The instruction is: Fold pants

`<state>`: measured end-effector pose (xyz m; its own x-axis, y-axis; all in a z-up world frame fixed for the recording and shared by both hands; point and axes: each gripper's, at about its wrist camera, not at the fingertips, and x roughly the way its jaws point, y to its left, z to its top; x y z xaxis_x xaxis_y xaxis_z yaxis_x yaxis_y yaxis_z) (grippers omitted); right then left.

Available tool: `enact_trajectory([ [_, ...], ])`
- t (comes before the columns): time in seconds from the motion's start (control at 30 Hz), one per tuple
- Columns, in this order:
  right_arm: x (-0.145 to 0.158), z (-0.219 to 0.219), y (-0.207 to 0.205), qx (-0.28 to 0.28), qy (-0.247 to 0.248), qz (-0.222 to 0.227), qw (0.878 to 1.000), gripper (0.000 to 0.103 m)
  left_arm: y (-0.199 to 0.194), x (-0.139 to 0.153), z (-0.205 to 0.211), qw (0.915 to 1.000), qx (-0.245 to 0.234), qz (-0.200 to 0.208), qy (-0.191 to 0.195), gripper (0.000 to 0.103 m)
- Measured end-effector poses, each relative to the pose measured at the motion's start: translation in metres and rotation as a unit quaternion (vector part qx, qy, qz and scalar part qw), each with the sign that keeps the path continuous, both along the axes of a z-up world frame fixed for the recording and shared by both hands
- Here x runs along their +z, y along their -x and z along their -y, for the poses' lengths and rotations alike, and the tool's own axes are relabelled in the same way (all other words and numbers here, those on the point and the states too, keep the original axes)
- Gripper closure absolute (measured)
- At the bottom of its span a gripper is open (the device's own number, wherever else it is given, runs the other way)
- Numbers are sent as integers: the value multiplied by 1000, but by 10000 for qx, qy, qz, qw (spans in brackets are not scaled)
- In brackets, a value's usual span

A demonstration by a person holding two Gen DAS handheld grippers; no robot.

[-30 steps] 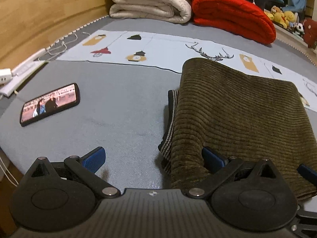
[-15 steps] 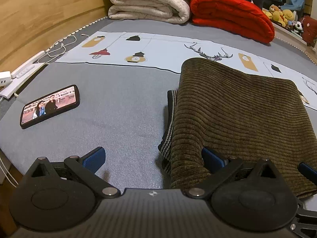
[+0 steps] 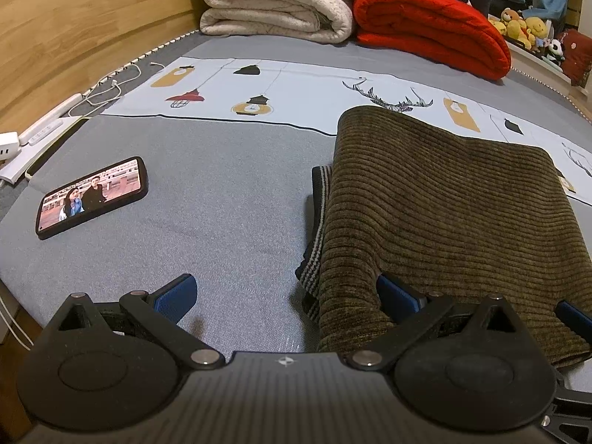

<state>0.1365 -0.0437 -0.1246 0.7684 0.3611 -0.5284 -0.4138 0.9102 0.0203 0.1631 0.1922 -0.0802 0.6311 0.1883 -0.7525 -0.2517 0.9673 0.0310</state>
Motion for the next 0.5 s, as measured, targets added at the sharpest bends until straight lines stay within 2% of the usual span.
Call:
enact_trajectory([
  [0.13,1,-1,0,4,35,-9,10000,28,2,2,-6,9997,-230,-109,27,0],
  [0.23,7,4,1,138,3,-150,9998,28,8,6,-18,9991,-302,-153,241,0],
  [0.33,12,10,5,490,100,-298,9983,23,14,14,-22,9987,-337,-60,387,0],
  [0.4,19,12,12,503,209,-183,9983,23,19,24,-25,9969,-427,149,651,0],
  [0.5,34,24,8,298,-482,-362,9977,23,19,36,-26,9942,-424,501,856,0],
])
